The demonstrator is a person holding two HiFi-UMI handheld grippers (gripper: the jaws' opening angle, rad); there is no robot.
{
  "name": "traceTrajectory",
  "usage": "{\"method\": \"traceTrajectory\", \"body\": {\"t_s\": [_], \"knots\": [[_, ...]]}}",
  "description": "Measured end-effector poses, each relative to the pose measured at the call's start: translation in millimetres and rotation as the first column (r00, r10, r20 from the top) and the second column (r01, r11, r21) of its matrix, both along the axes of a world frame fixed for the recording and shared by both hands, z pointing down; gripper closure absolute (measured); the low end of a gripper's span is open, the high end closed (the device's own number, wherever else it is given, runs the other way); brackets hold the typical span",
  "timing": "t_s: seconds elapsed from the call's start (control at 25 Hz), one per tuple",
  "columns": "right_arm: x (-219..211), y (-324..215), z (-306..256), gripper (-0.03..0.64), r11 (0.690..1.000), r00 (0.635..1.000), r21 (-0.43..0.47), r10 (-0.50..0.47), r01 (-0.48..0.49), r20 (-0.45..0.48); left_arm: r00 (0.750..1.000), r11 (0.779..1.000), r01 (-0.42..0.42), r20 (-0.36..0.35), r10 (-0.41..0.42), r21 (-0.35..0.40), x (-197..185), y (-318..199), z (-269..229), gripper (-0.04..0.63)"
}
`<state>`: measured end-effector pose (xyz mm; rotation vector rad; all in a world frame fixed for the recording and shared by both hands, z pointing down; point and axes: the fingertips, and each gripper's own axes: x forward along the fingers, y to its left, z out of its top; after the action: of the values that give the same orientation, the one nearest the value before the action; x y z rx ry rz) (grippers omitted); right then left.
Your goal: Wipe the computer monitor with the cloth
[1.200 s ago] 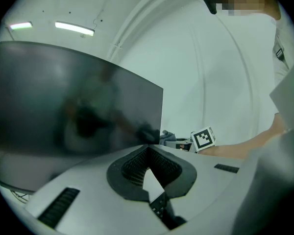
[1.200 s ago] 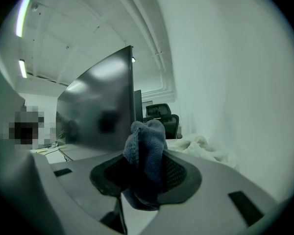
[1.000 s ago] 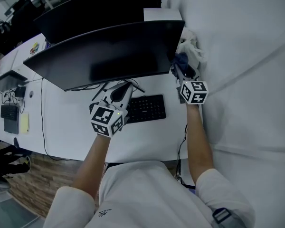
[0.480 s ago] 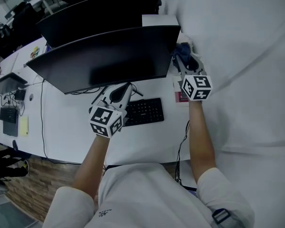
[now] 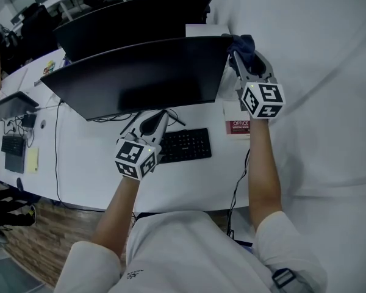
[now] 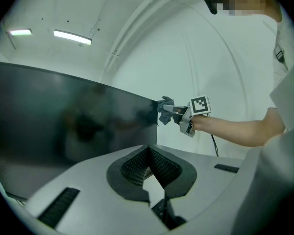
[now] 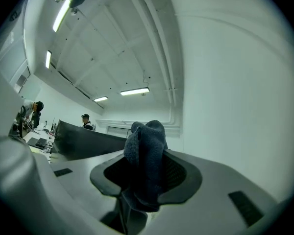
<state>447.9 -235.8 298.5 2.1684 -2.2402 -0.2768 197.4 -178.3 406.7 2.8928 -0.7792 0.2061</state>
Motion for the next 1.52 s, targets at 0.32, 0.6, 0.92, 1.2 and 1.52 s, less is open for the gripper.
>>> {"method": "traceTrajectory", "body": {"t_s": [0.32,0.6,0.92,1.2,1.52], "knots": [[-8.3,-0.5,-22.5,0.462,0.999,0.986,0.008,0.043,-0.042,-0.16,1.0,0.999,0.028,-0.011,-0.028,0.019,-18.6,-2.9,-6.6,0.589],[-23.9,-0.5,-32.8,0.462,0.994,0.942,-0.005,0.104,-0.111,-0.319,0.999,0.999,0.033,-0.025,-0.032,0.022,-42.1,-9.5,-8.8,0.589],[-57.4,-4.4,-33.6,0.462,0.984,0.881,-0.039,0.138,-0.174,-0.452,0.999,0.999,0.037,-0.031,-0.036,0.024,-81.2,-20.3,-15.0,0.589],[-99.1,-18.4,-32.2,0.462,0.985,0.884,-0.062,0.117,-0.162,-0.453,0.997,0.997,0.061,-0.047,-0.059,0.037,-122.3,-32.3,-24.4,0.589],[-153.0,-35.7,-36.0,0.462,0.99,0.884,-0.069,0.074,-0.119,-0.461,0.994,0.994,0.099,-0.058,-0.097,0.037,-169.7,-46.7,-29.6,0.589]]}}
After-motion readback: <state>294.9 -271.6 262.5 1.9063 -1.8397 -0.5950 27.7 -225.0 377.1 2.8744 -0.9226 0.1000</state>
